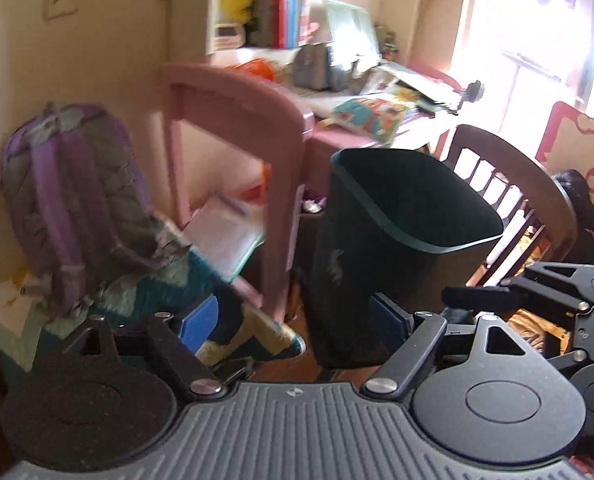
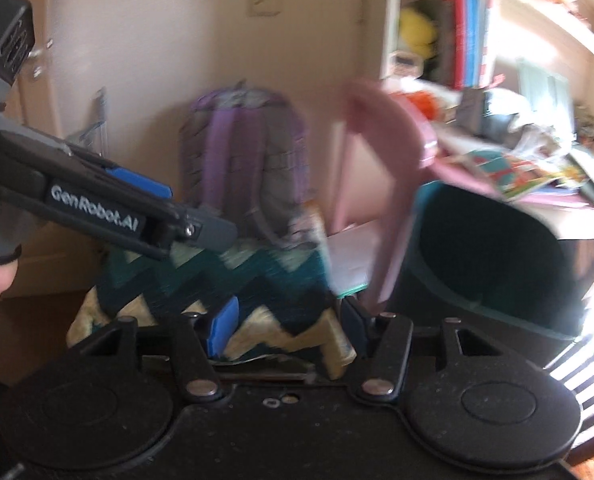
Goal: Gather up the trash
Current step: 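Move both tools back down toward the Christmas bag and tissue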
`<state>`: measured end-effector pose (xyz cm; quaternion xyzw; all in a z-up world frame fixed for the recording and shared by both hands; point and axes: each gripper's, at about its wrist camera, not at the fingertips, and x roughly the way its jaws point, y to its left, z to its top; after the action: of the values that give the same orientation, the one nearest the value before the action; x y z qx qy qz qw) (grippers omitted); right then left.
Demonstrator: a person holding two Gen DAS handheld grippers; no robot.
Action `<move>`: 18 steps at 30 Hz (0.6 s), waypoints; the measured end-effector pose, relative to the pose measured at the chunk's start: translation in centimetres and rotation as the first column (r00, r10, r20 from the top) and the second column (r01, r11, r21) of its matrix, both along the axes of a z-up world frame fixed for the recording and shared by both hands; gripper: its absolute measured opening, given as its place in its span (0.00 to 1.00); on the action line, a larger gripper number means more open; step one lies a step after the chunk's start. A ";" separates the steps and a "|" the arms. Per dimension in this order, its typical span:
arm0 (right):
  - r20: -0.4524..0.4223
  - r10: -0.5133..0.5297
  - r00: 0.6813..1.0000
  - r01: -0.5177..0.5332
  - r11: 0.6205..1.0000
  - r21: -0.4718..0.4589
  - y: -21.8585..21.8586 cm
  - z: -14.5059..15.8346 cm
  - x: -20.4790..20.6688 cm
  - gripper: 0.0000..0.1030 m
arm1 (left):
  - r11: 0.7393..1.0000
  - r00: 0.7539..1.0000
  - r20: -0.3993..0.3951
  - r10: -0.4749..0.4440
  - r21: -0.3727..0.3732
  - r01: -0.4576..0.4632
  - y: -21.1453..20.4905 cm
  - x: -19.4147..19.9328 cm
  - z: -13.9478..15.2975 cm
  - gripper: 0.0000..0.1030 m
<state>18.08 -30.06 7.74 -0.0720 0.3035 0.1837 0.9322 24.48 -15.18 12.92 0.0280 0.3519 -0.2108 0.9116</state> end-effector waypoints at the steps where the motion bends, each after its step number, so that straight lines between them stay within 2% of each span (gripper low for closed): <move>1: -0.018 0.018 1.000 -0.018 1.000 -0.001 1.0 -0.9 0.5 0.55 | 1.000 1.000 -0.006 0.018 -0.005 -0.018 1.3 0.0 -0.8 0.81; 3: -0.049 0.039 0.998 -0.039 0.999 0.000 2.9 -2.7 1.4 0.55 | 0.999 0.999 -0.020 0.050 -0.016 -0.050 3.6 0.2 -2.3 0.86; 5: -0.093 0.059 0.994 -0.058 0.998 0.004 4.8 -5.0 2.4 0.55 | 0.996 0.996 -0.026 0.080 -0.027 -0.081 5.7 0.4 -4.0 0.99; 10: -0.214 0.091 0.973 -0.092 0.996 0.005 9.2 -12.1 5.3 0.55 | 0.988 0.987 -0.049 0.153 -0.009 -0.154 11.2 1.8 -10.1 1.00; 18: -0.406 0.051 0.913 -0.063 0.998 -0.018 14.0 -24.3 11.6 0.55 | 0.983 0.977 -0.126 0.171 0.090 -0.160 17.7 3.9 -24.2 1.00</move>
<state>29.72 -16.07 -16.56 -0.0556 0.4904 0.2170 0.8422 28.41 2.55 -11.31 0.0208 0.4210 -0.1213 0.8987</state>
